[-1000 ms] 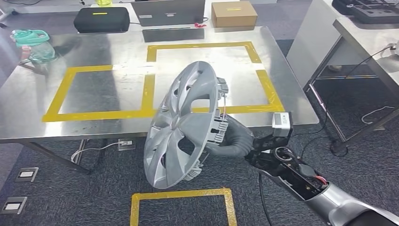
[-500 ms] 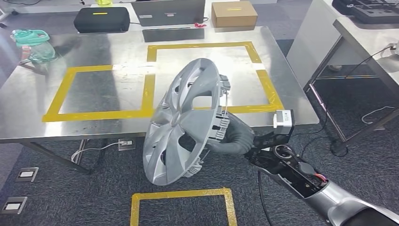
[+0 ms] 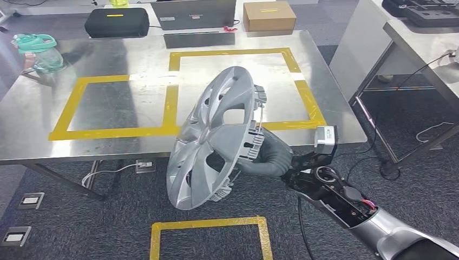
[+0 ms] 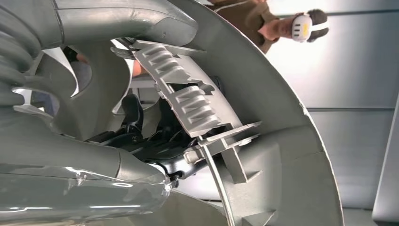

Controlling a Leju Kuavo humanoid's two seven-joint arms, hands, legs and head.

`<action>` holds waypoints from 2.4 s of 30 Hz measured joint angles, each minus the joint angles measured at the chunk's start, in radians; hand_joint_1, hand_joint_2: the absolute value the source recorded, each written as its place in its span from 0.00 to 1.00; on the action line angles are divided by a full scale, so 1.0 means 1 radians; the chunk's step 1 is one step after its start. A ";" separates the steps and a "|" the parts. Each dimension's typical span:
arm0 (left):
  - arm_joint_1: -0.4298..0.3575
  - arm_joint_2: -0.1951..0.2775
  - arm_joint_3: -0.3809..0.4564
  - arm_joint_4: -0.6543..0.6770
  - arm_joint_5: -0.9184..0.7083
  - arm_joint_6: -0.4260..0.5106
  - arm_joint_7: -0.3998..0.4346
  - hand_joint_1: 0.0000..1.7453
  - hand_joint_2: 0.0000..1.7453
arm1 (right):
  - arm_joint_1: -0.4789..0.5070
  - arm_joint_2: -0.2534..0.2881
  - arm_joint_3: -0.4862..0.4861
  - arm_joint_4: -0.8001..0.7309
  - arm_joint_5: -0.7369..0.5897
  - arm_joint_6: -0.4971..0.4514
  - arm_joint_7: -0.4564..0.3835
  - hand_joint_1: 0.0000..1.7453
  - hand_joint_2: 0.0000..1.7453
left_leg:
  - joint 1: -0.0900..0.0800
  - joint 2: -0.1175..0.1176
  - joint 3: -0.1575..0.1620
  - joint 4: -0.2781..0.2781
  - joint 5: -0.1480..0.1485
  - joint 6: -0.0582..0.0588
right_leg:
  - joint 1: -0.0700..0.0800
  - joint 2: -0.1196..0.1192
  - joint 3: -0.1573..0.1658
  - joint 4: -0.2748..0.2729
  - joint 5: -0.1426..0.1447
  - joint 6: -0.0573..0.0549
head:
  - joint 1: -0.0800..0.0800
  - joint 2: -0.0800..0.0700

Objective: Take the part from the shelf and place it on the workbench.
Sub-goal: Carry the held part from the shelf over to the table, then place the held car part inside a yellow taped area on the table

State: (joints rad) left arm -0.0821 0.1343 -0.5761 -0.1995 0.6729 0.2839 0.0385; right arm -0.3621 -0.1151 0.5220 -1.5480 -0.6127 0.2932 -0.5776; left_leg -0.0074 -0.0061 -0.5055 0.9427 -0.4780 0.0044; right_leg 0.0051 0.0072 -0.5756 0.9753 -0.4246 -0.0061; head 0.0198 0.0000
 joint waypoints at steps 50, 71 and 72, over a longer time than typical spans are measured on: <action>-0.002 -0.013 -0.034 0.000 0.017 0.000 0.003 0.00 1.00 | -0.202 0.023 0.033 0.140 0.136 -0.208 0.112 1.00 1.00 | 0.000 -0.001 -0.001 0.000 0.000 0.000 | 0.000 -0.001 0.001 0.000 0.000 0.000 | 0.000 0.000; -0.006 -0.018 -0.068 0.000 0.025 -0.001 -0.006 0.00 1.00 | -0.457 0.198 0.171 0.592 0.330 -0.436 0.114 1.00 1.00 | 0.000 -0.002 0.000 0.000 0.000 0.000 | 0.000 -0.002 0.001 0.000 0.000 0.000 | -0.001 0.000; -0.006 -0.018 -0.070 0.000 0.026 -0.001 -0.006 0.00 1.00 | -0.468 0.209 0.175 0.616 0.334 -0.445 0.111 1.00 1.00 | 0.000 -0.002 0.000 0.000 0.000 0.000 | 0.000 -0.002 0.001 0.000 0.000 0.000 | -0.001 0.000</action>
State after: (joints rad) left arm -0.0881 0.1164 -0.6460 -0.1995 0.6993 0.2827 0.0324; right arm -0.8300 0.0935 0.6972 -0.9320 -0.2788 -0.1515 -0.4662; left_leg -0.0075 -0.0076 -0.5059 0.9427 -0.4777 0.0042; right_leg 0.0050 0.0056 -0.5750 0.9756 -0.4244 -0.0061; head 0.0192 0.0000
